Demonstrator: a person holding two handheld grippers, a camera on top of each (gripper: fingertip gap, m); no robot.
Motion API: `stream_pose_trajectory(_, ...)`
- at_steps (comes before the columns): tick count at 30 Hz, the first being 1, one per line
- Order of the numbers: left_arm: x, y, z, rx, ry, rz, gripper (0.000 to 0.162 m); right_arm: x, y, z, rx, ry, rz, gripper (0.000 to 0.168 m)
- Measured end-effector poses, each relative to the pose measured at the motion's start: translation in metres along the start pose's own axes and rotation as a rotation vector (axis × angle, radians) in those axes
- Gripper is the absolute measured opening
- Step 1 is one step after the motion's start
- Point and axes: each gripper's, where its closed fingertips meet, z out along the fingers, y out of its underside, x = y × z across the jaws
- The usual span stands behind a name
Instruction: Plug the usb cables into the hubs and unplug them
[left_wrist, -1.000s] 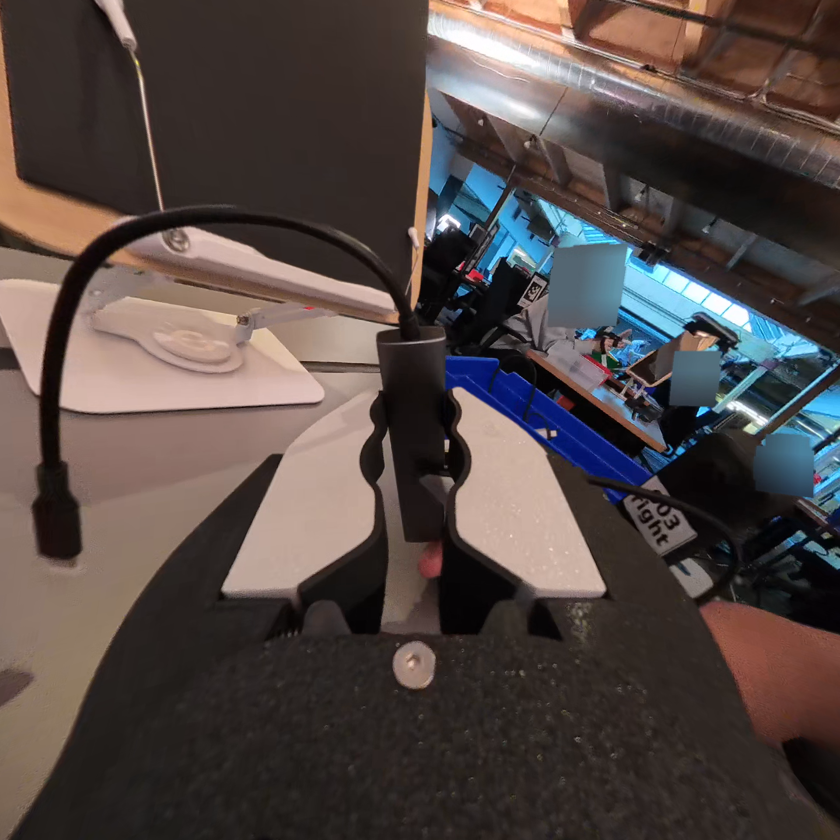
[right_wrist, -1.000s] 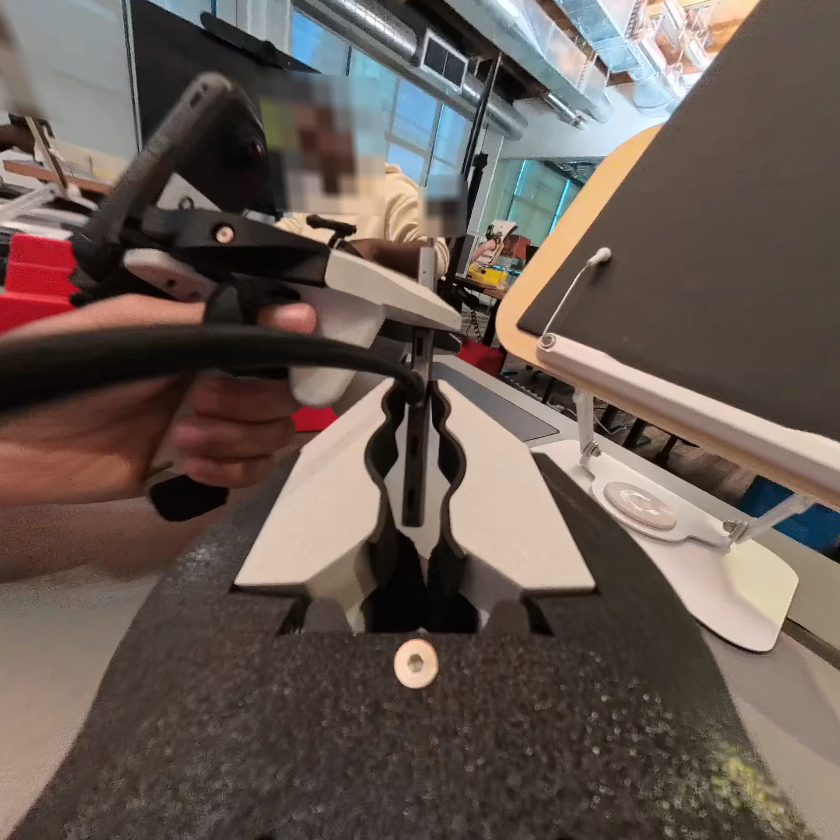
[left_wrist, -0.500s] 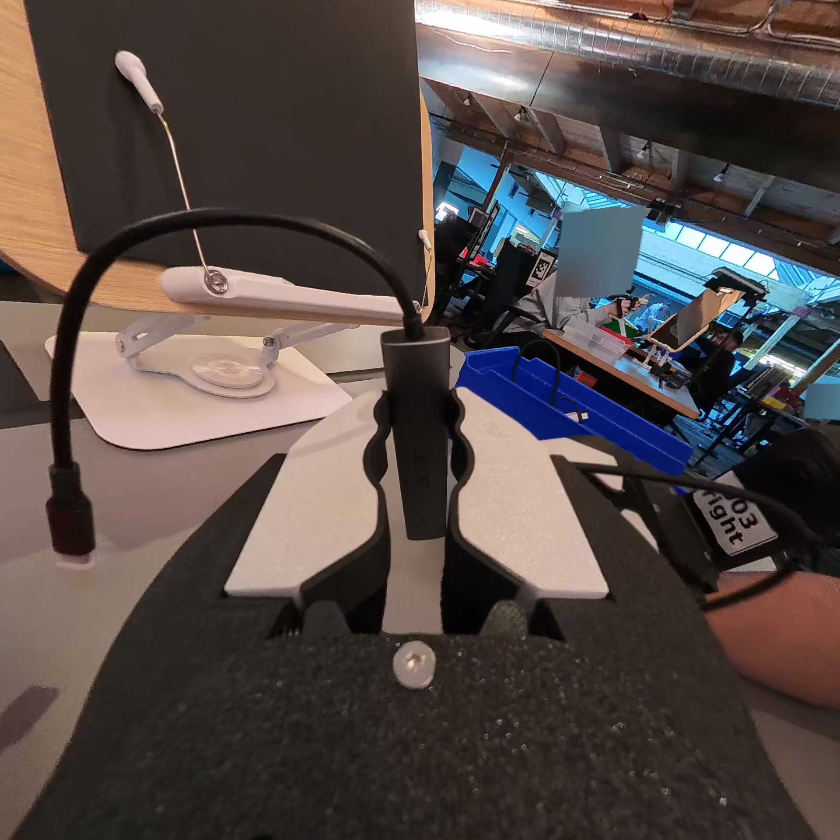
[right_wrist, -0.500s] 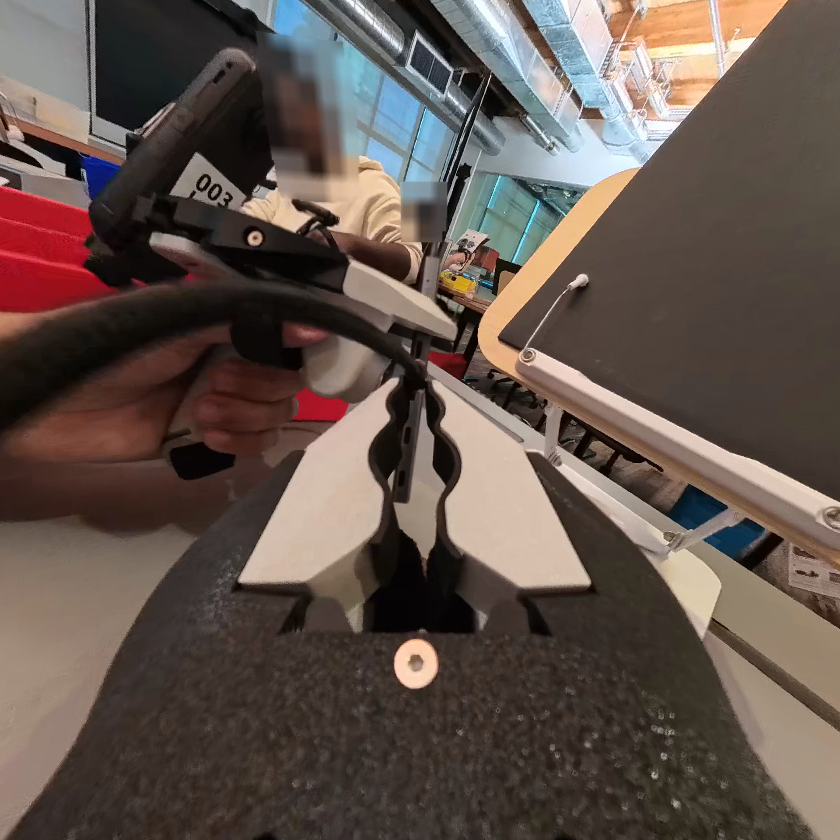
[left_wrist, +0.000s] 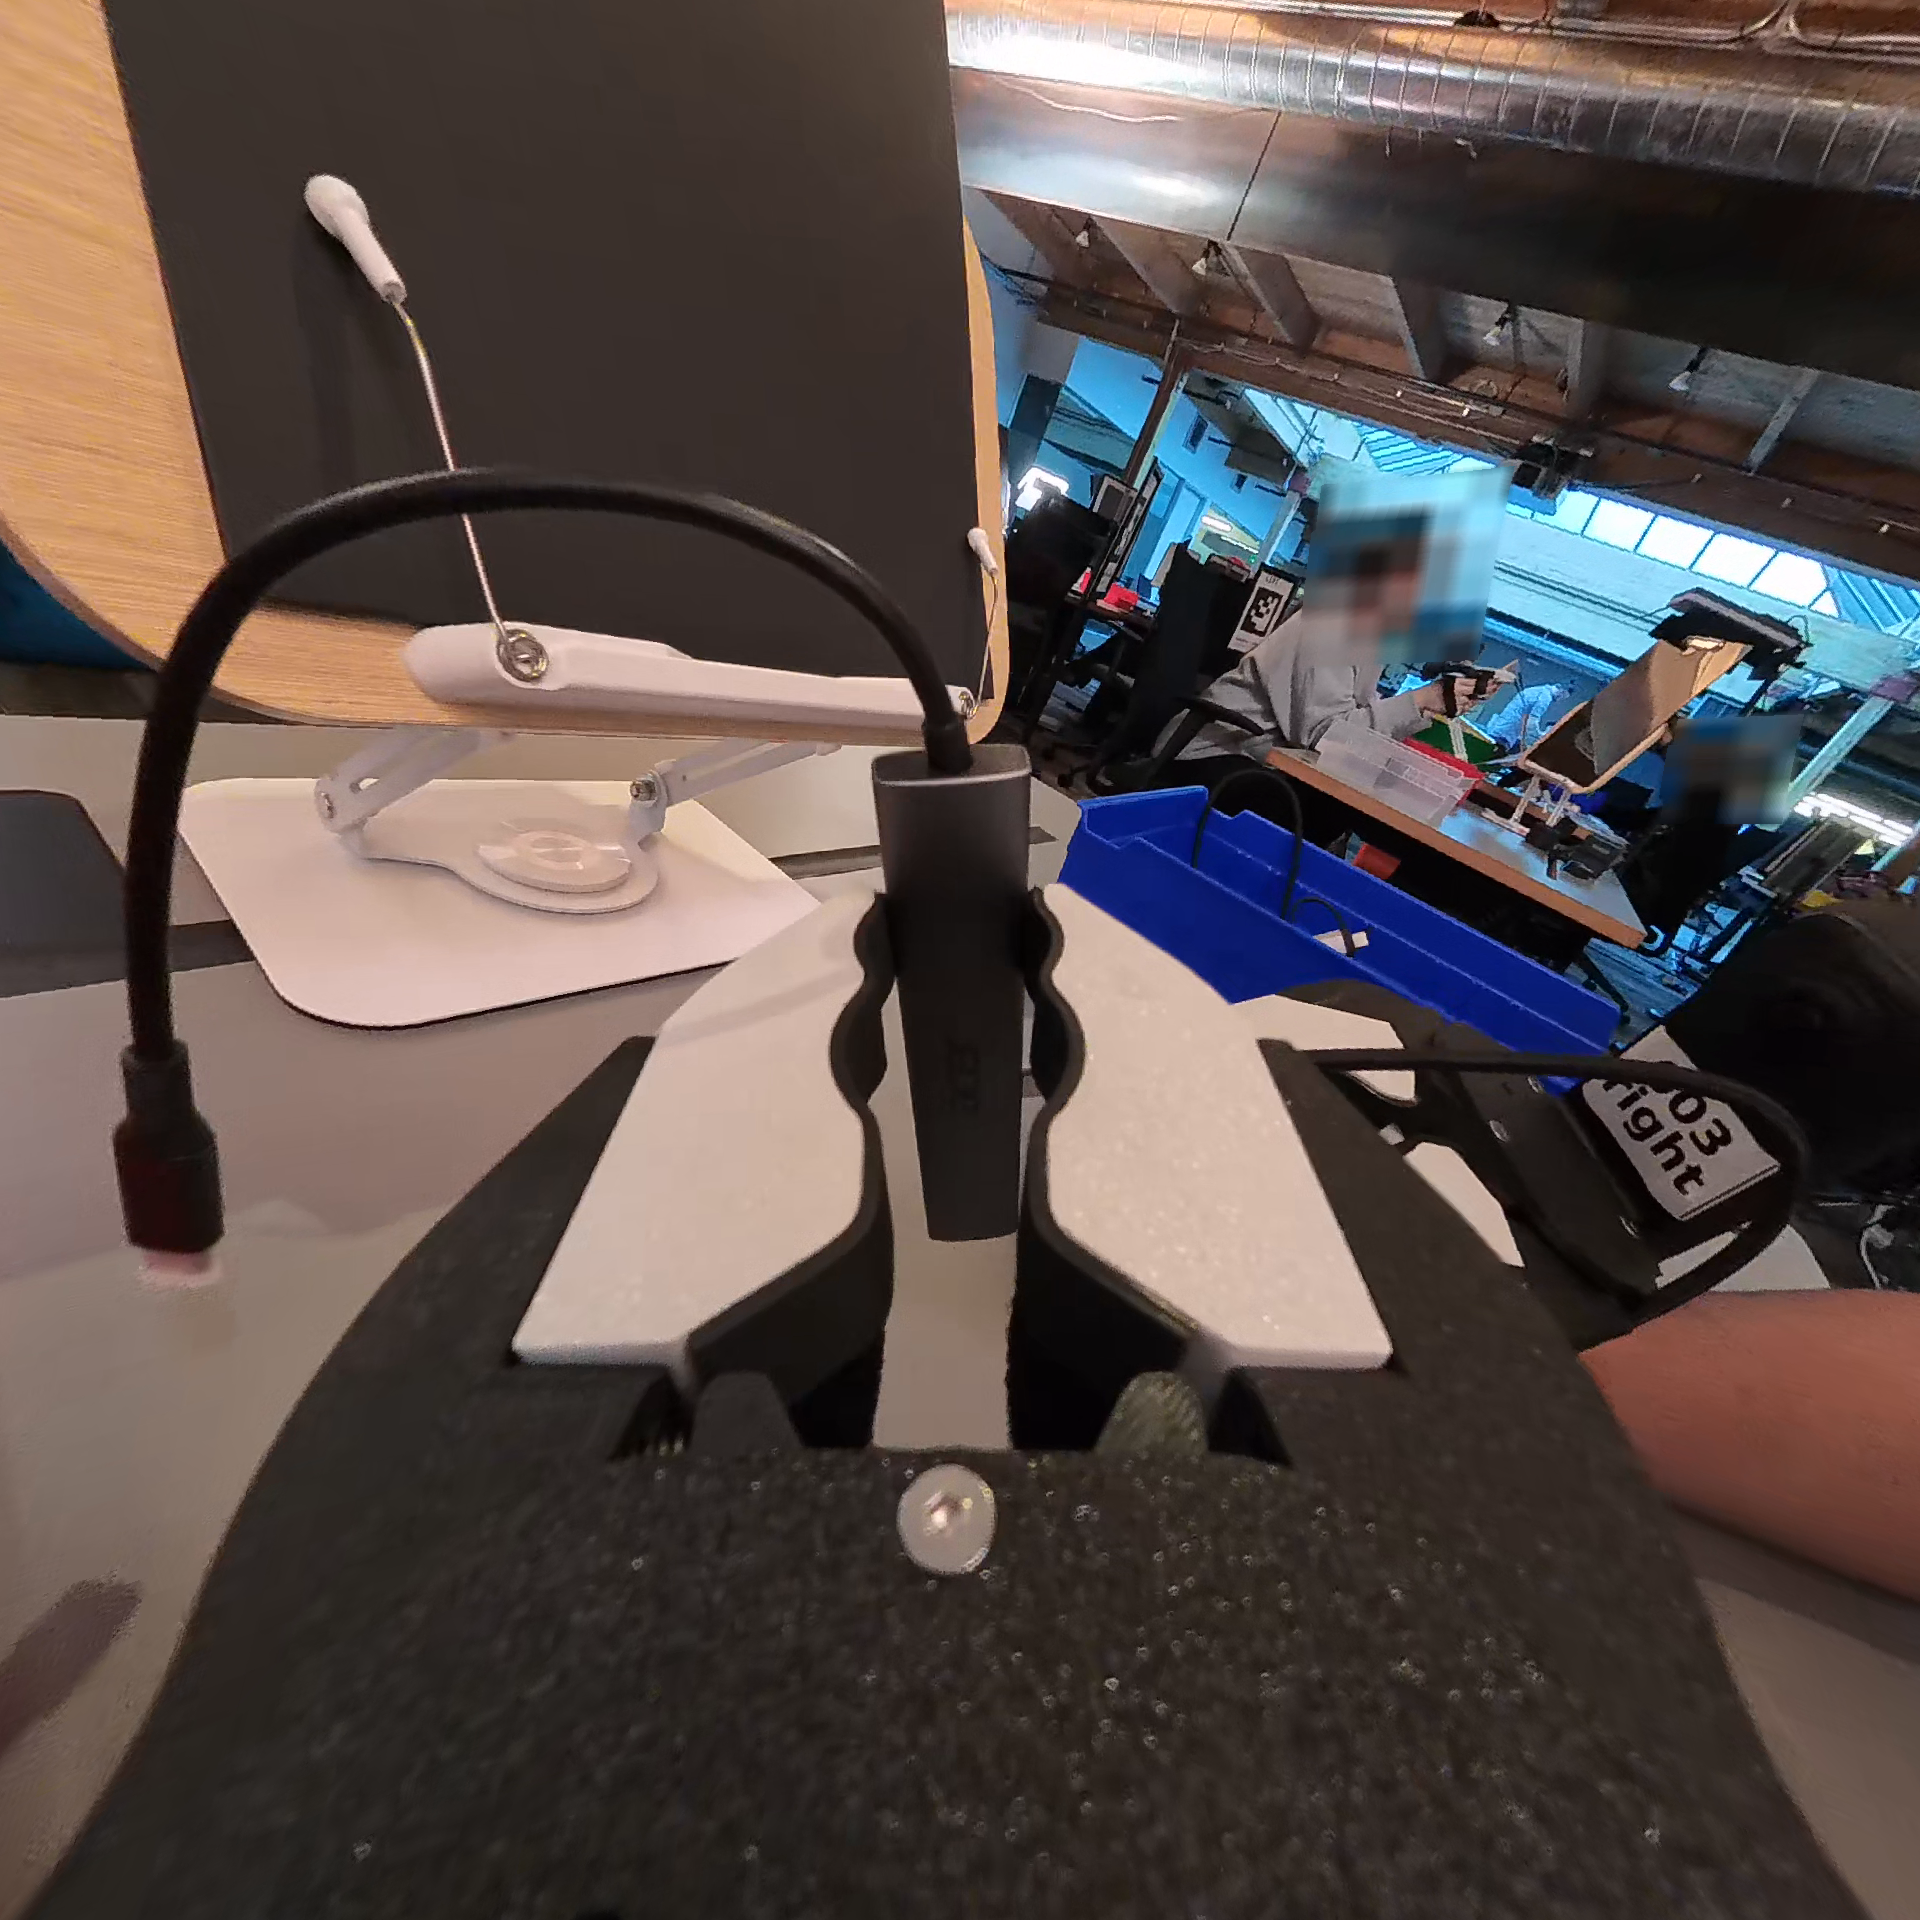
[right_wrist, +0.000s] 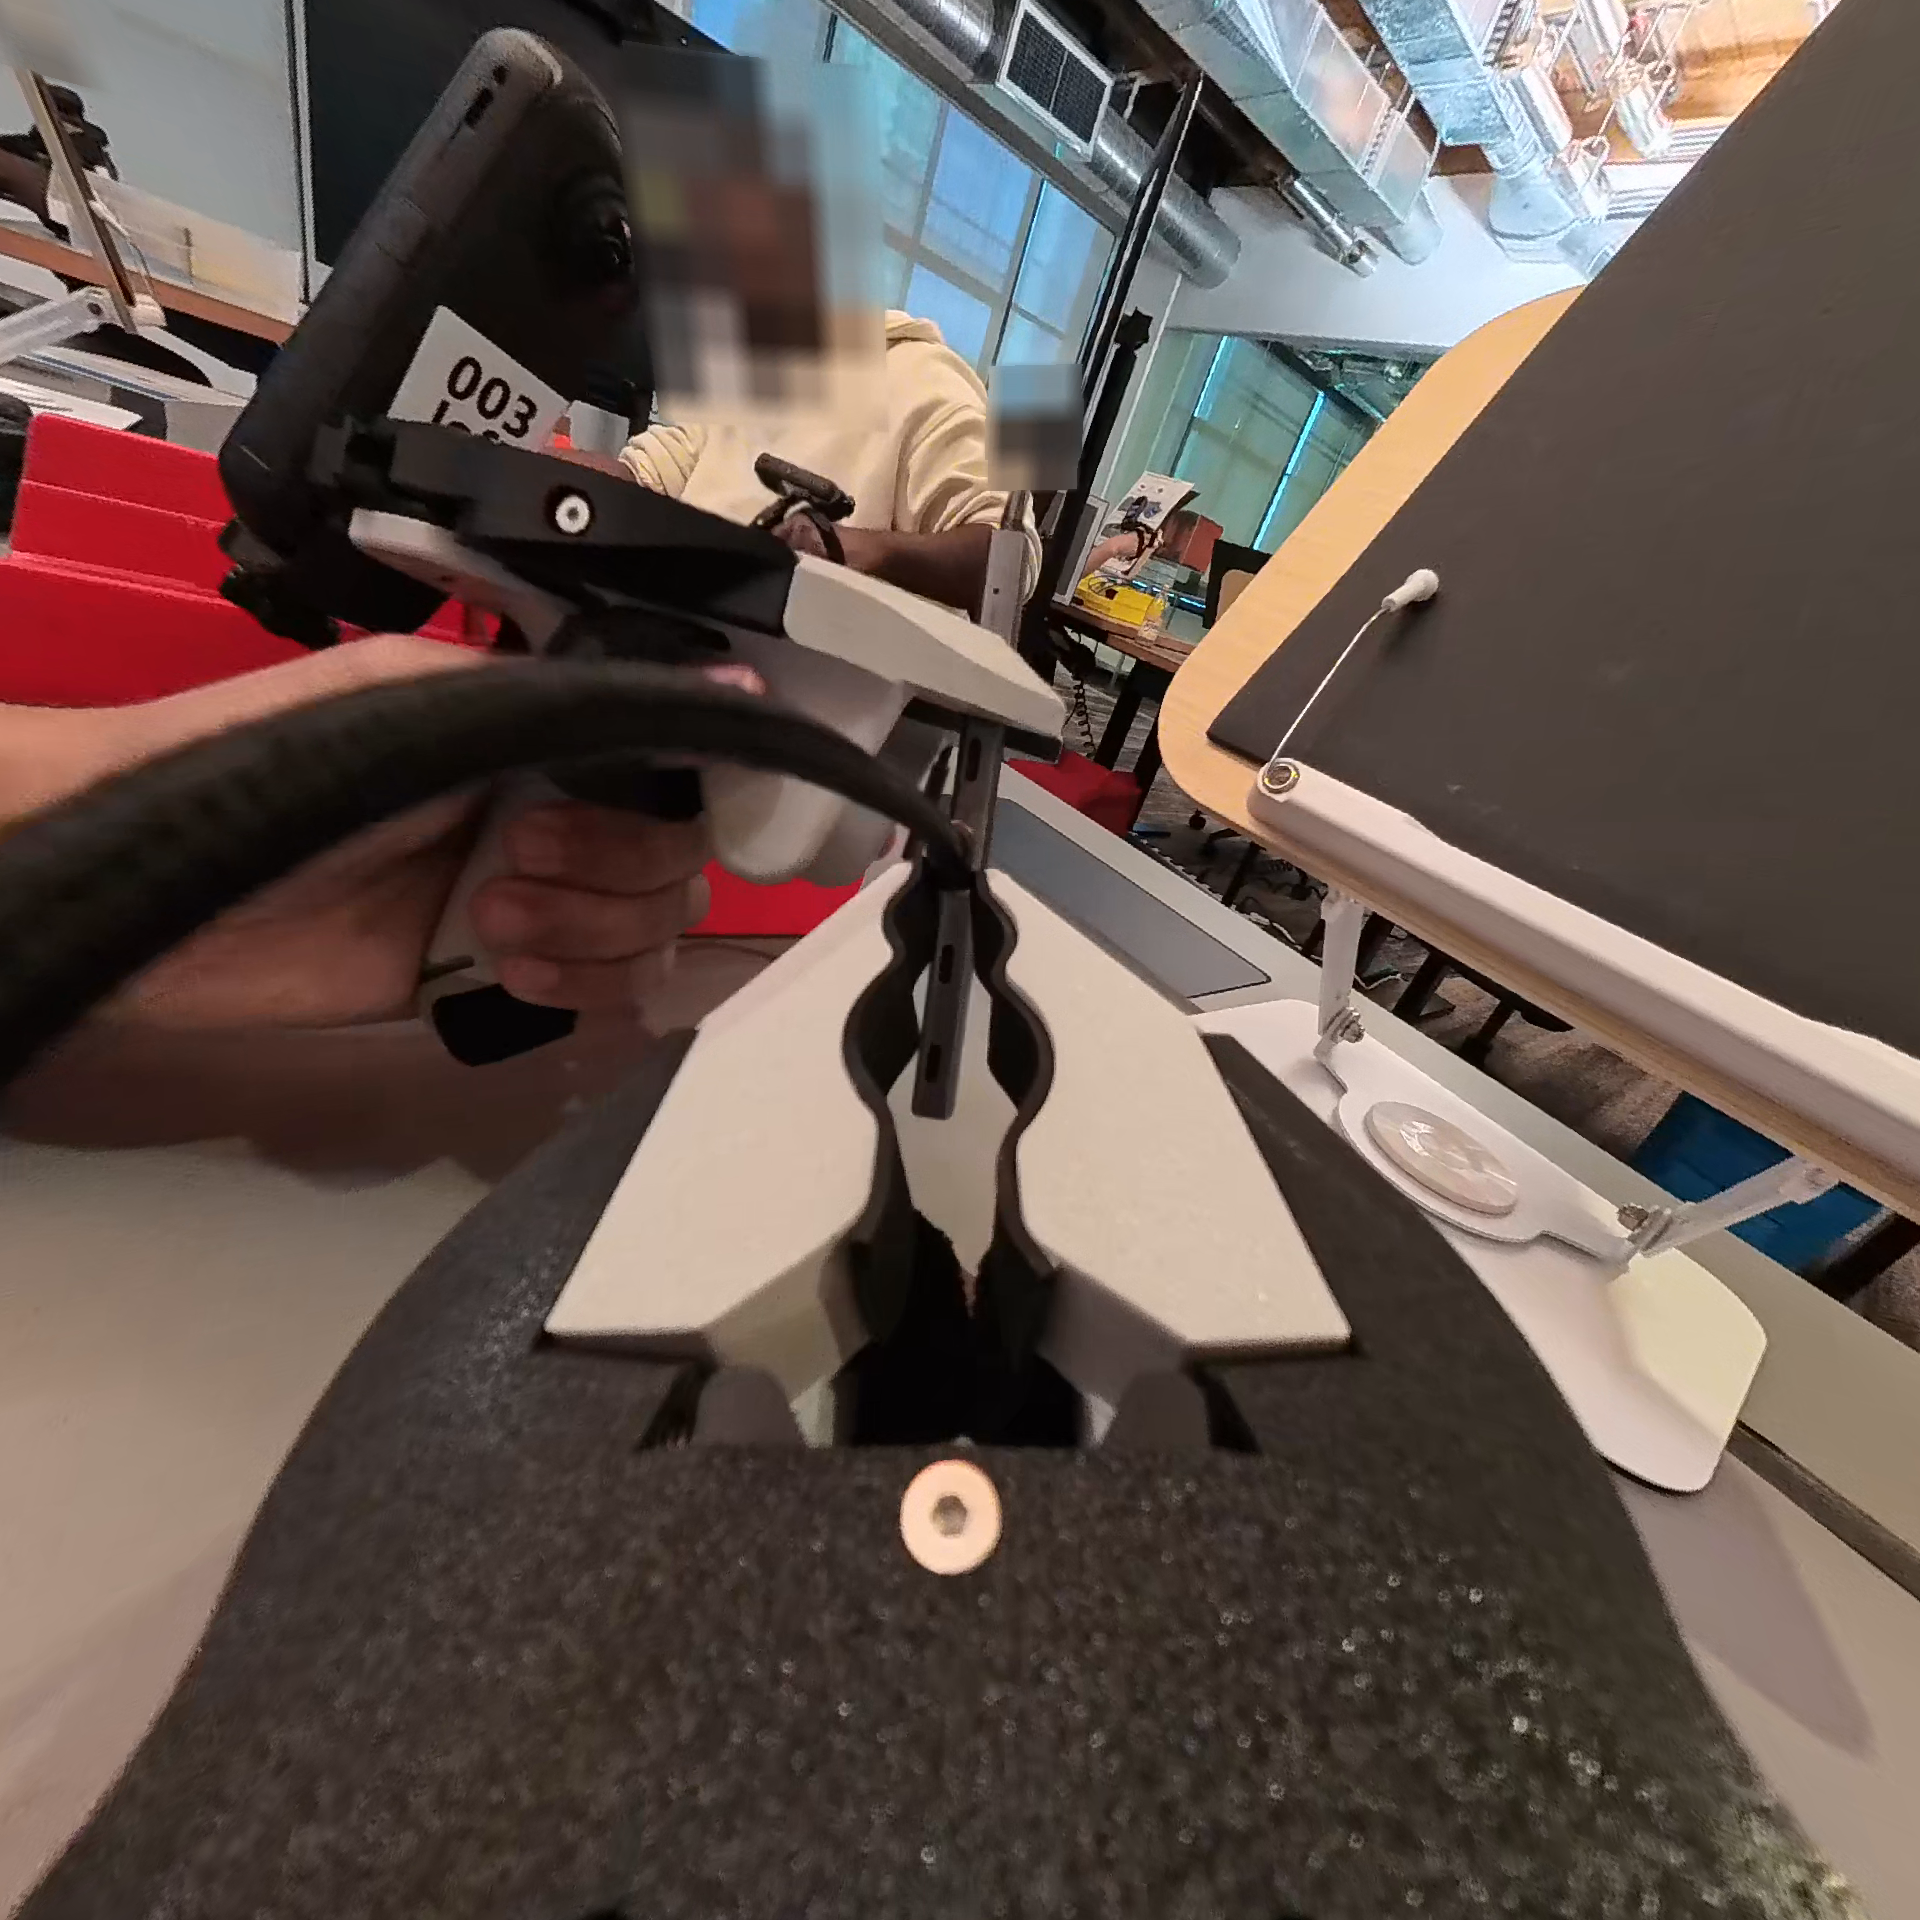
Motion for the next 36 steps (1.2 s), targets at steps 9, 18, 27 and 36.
stream_pose_trajectory(9, 0.0, 0.002, 0.002, 0.012, 0.001, -0.034, 0.024, -0.001, 0.002, 0.003, -0.024, 0.023, 0.021, 0.004)
stream_pose_trajectory(18, -0.003, 0.002, 0.002, 0.044, -0.009, -0.159, 0.025, -0.005, 0.007, 0.007, -0.089, 0.036, 0.088, 0.005)
stream_pose_trajectory(27, 0.001, 0.004, 0.004, 0.012, -0.003, -0.1, 0.026, 0.001, 0.012, 0.008, -0.108, 0.035, 0.19, 0.004)
stream_pose_trajectory(36, 0.028, 0.002, 0.002, -0.024, 0.181, -0.023, 0.027, 0.005, -0.024, -0.008, 0.215, -0.295, 0.784, 0.004)
